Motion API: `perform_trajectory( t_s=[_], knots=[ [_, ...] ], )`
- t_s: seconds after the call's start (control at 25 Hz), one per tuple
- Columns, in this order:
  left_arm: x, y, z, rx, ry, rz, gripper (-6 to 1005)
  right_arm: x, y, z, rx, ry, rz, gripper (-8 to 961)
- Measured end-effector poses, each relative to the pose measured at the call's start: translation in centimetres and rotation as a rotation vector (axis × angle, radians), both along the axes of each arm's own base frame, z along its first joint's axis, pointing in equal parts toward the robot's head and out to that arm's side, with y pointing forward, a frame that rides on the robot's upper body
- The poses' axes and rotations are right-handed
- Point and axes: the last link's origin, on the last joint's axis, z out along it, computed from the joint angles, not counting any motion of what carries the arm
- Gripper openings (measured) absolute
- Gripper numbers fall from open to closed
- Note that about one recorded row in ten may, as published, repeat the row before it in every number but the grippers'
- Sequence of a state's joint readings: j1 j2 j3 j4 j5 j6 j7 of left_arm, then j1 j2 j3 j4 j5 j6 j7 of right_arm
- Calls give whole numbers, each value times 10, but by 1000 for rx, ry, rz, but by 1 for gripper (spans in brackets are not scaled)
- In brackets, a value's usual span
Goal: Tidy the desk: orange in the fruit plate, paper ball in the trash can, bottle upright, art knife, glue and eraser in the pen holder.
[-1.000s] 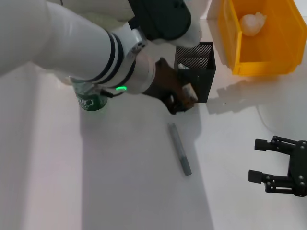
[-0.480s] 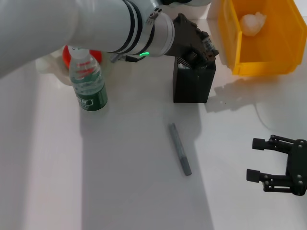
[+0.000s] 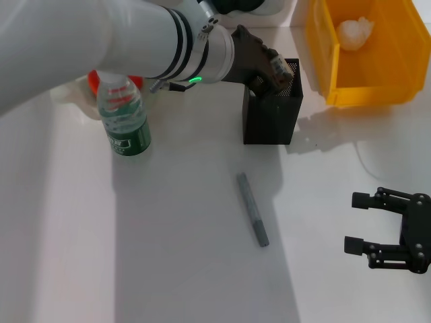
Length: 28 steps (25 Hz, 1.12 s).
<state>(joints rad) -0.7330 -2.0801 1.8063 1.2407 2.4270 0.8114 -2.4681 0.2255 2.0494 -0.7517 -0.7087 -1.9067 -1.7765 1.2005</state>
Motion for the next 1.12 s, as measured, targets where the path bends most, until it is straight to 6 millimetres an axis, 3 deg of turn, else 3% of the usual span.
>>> perform_trajectory(
  t_s=[0.52, 0.72, 0.84, 1.12],
  knots=[
    [-3, 2, 0, 17, -14, 8, 415, 0, 0, -1, -2, 3, -1, 834],
    [-2, 4, 2, 28, -28, 5, 605, -1, -1, 0, -5, 10, 1, 834],
    [5, 2, 10, 37, -91, -7, 824, -1, -1, 2, -12, 16, -15, 834],
    [12, -15, 39, 6, -303, -108, 853, 2, 3, 15, -34, 8, -79, 833]
  ],
)
